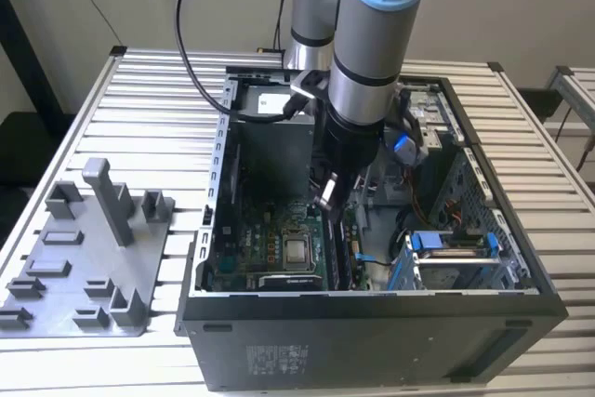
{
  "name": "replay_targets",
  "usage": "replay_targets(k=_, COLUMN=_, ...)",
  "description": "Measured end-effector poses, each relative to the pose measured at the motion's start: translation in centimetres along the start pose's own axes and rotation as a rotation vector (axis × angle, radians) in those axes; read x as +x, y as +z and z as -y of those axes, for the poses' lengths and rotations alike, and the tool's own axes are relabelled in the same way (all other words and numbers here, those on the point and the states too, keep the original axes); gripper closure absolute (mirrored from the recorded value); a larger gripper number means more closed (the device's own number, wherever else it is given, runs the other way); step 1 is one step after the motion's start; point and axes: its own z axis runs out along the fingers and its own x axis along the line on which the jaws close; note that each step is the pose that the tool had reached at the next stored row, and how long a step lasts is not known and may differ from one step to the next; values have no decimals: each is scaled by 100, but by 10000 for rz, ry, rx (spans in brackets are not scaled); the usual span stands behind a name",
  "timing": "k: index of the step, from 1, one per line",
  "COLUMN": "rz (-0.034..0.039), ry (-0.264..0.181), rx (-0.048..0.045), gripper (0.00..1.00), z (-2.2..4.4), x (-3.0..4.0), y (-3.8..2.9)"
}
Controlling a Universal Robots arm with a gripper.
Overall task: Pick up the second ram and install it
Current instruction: 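Press down the second ram until it locks into place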
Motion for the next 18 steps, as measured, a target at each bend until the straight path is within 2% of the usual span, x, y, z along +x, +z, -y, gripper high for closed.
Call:
replay_targets(k=5, rz=40, ry=-773, rx=58, gripper=89, z=0, x=0, y=4)
replay_targets(k=18, rz=18, ry=-2897, rx=23, gripper=89, z=-1, x=1, y=12)
